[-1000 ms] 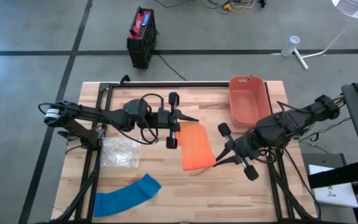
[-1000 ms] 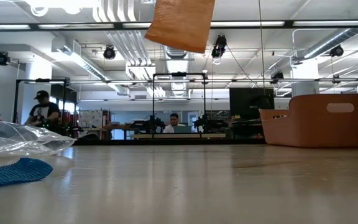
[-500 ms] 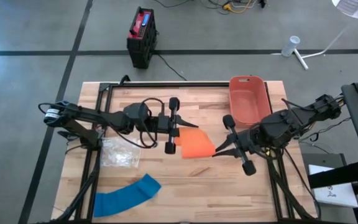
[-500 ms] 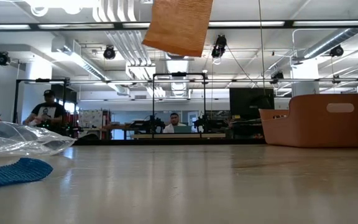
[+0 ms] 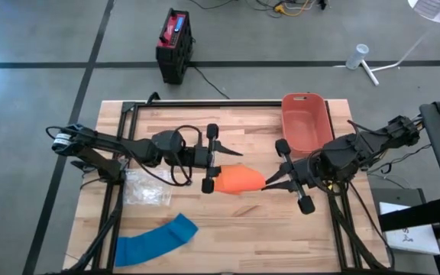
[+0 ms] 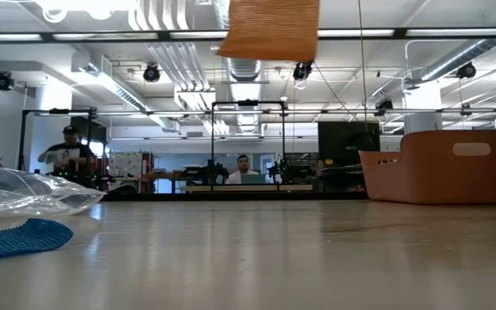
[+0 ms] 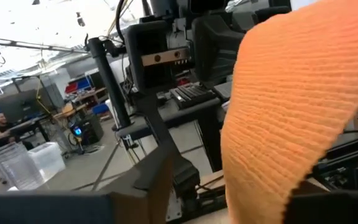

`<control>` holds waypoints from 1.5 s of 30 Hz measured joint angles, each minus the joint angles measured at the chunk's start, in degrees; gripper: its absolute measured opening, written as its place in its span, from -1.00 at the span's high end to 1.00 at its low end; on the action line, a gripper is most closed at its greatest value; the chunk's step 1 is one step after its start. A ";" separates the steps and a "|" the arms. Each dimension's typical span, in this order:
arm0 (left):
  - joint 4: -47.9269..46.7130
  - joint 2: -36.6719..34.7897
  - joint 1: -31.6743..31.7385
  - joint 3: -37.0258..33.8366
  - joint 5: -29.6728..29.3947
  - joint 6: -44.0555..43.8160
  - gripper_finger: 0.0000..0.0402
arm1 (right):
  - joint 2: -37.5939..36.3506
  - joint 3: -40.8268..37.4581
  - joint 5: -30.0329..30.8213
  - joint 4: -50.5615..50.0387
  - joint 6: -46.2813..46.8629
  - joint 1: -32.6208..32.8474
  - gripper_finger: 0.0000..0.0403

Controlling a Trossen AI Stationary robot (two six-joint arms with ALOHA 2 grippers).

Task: Roll bandage
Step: Roll the orange bandage

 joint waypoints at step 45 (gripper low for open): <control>6.03 4.37 -1.05 -0.02 0.16 -5.37 0.98 | -1.45 -0.08 12.41 3.73 -4.69 -0.66 0.98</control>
